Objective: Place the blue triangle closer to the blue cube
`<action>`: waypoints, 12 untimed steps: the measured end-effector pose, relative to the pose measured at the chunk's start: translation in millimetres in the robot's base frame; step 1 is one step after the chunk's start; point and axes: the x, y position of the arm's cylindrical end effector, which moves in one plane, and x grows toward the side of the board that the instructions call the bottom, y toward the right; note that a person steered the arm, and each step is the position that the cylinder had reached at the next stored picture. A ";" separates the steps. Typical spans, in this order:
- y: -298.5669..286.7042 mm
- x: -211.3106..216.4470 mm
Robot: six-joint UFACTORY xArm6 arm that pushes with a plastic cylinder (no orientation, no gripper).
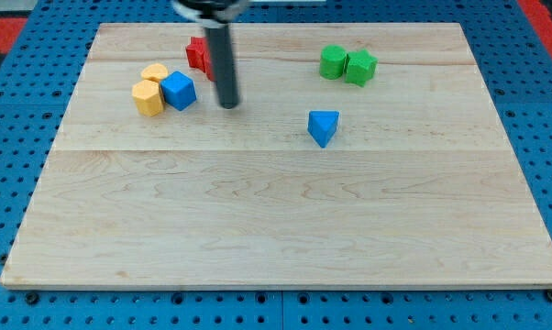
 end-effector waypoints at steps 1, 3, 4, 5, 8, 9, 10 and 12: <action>60.9 0.0; 171.0 24.5; 126.5 32.1; 80.7 35.7; 18.2 68.4; -11.1 74.4; -4.7 83.8; -77.5 25.5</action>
